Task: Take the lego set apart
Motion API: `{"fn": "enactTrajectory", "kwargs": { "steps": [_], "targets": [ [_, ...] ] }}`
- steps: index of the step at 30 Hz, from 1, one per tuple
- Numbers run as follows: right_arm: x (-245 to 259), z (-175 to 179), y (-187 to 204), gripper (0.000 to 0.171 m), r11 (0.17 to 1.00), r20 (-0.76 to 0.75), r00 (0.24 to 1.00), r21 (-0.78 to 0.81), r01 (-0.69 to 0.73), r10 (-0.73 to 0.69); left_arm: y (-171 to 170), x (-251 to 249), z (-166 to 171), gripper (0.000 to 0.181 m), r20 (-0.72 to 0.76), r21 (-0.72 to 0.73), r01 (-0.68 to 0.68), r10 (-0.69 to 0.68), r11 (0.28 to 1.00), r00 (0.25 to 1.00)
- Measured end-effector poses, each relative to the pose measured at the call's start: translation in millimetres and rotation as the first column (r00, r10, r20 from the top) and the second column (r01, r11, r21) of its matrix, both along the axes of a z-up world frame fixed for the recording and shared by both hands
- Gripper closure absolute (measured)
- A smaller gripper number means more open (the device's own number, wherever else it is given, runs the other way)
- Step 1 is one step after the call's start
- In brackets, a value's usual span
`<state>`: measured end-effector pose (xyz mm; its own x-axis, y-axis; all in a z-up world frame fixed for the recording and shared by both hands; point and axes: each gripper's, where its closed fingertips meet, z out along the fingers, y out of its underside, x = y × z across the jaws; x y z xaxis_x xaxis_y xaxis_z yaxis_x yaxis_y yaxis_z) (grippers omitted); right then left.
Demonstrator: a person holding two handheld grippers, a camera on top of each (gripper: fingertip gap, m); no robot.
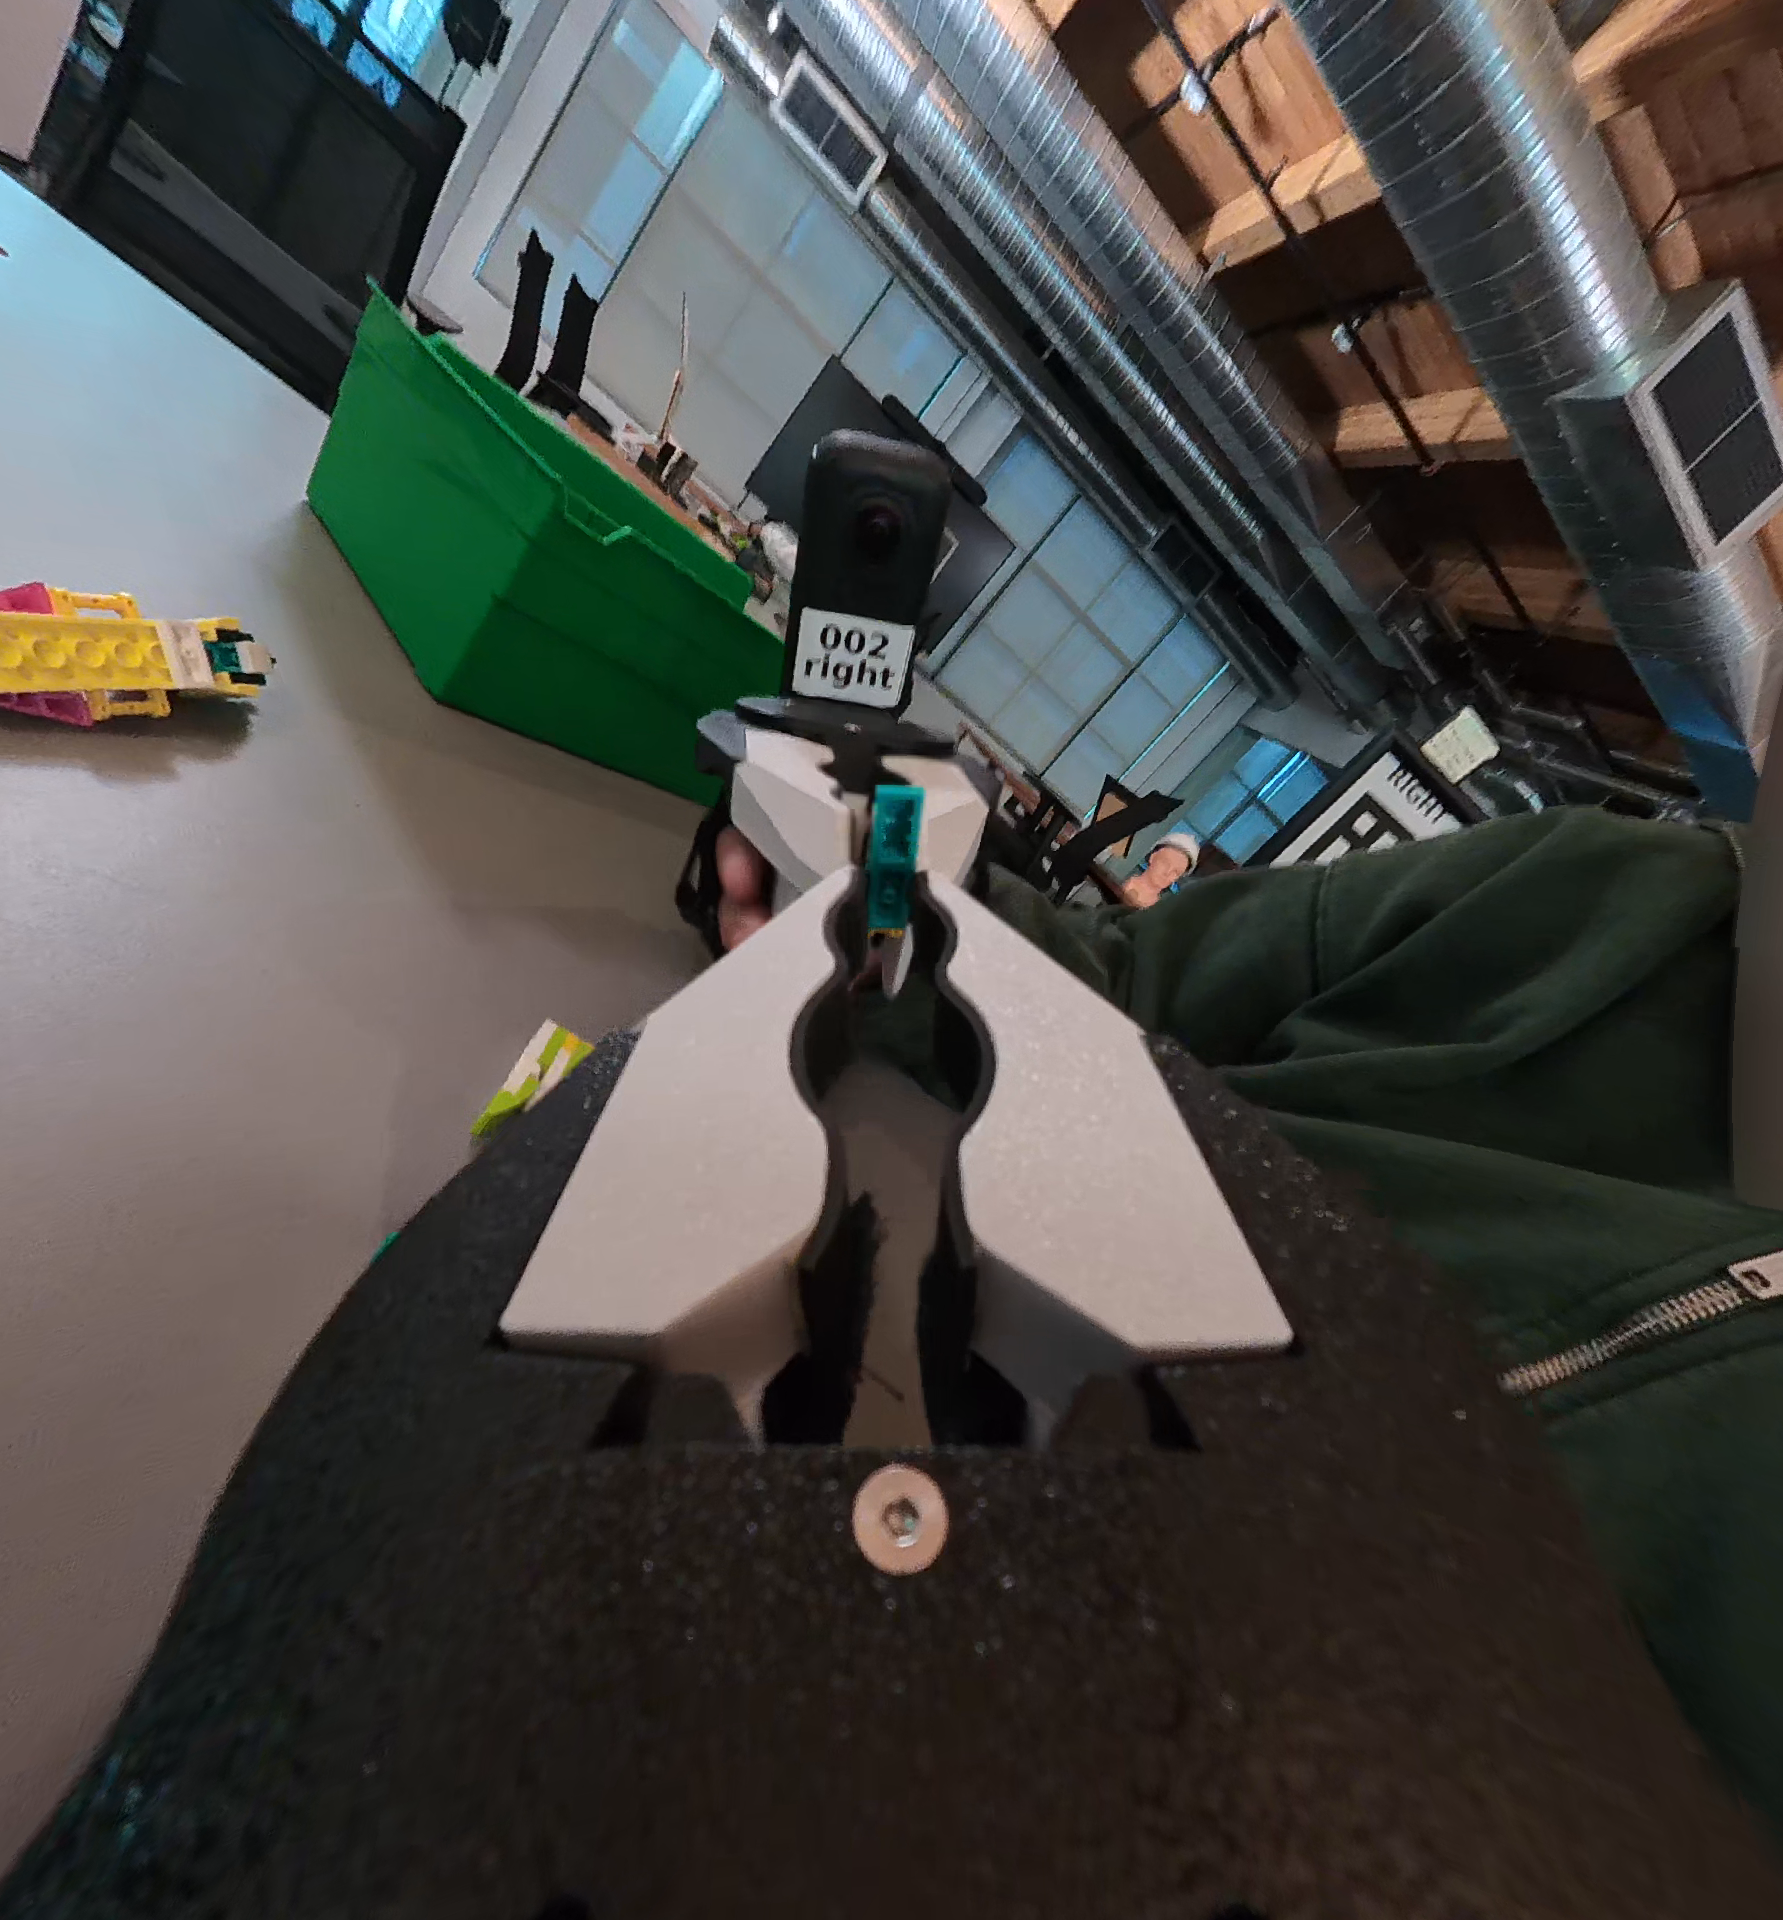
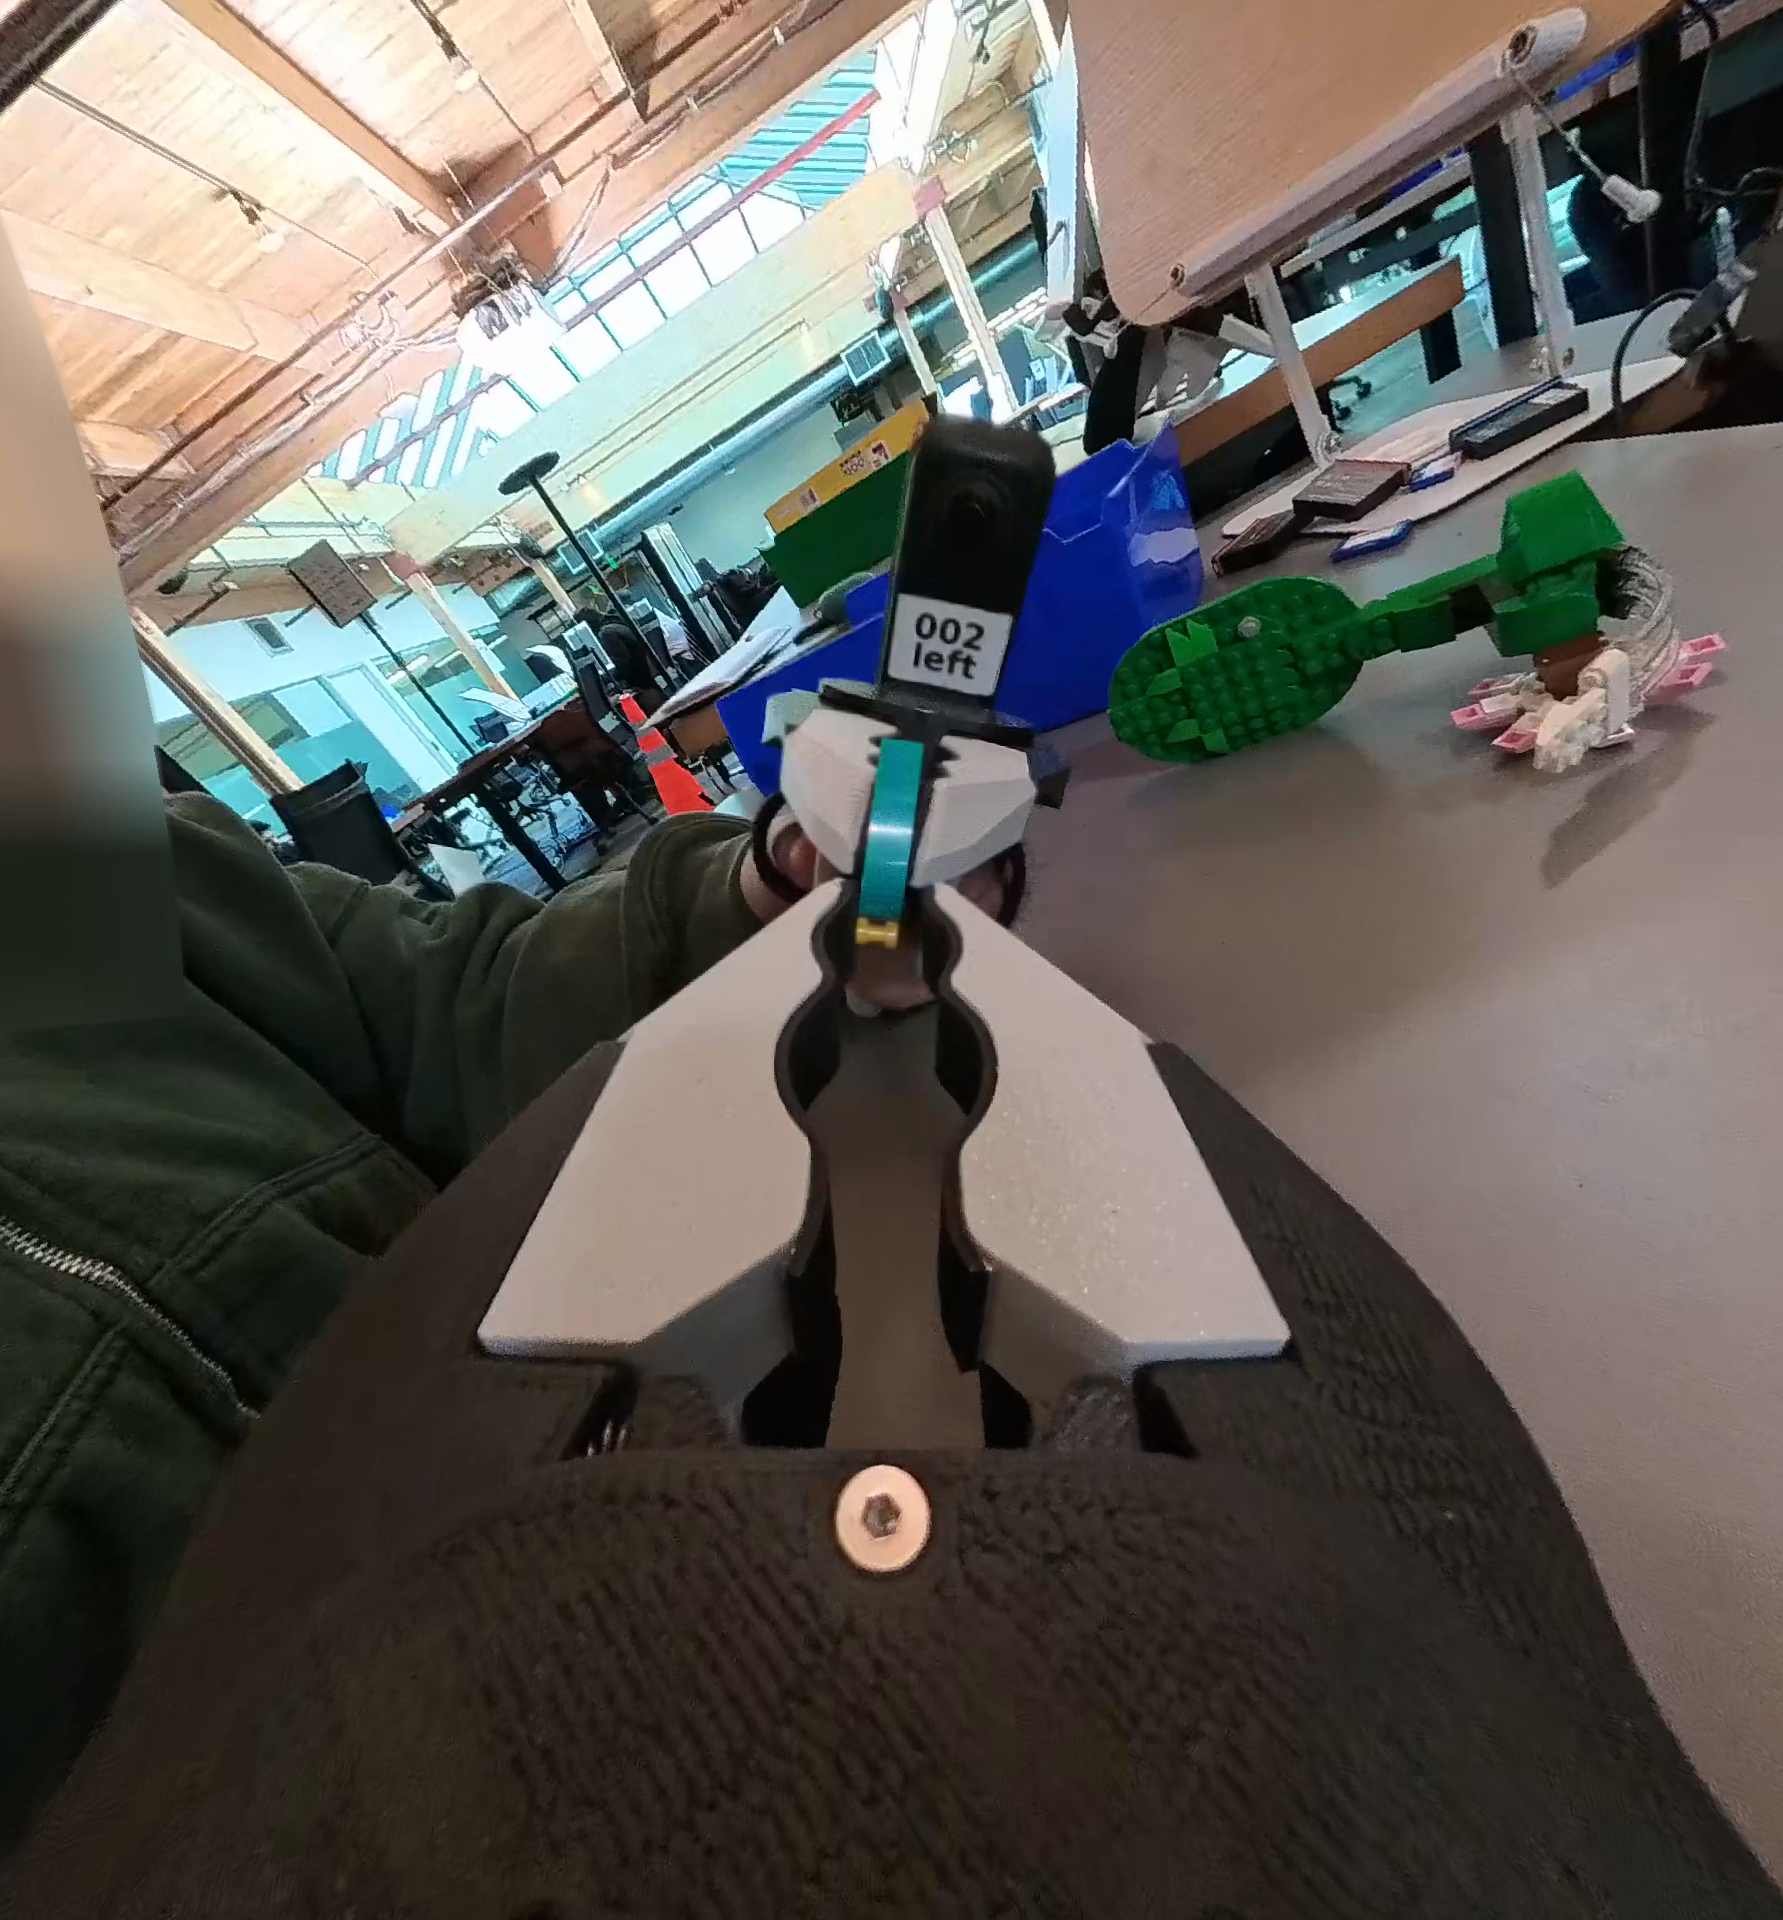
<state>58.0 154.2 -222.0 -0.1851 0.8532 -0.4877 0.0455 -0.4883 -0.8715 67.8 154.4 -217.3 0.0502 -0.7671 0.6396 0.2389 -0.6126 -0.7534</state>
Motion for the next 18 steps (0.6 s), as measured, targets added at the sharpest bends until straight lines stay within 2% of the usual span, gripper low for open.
{"fn": "enactTrajectory", "kwargs": {
  "steps": [2,4,9,18],
  "targets": [
    [2.5,-0.2,2.5,0.154,1.000,0.014,1.000,0.028,0.007,-0.007,-4.0,1.5,-4.9,0.175,-0.068,0.023,0.017,-0.015,1.000,0.998],
    [5.6,1.2,0.2,0.154,0.999,0.014,1.000,0.048,-0.016,0.016,-10.4,5.0,-6.6,0.175,-0.111,0.049,0.048,-0.042,0.998,0.993],
    [3.2,-3.4,-11.4,0.165,0.994,0.031,0.997,0.074,-0.074,0.072,-16.8,12.4,-17.5,0.175,-0.194,0.063,0.084,-0.071,0.994,0.978],
    [7.7,13.5,-5.1,0.166,0.990,-0.028,1.000,0.143,-0.007,0.012,-10.3,8.5,0.8,0.176,-0.198,0.216,-0.033,0.077,0.976,0.977]
  ]
}}
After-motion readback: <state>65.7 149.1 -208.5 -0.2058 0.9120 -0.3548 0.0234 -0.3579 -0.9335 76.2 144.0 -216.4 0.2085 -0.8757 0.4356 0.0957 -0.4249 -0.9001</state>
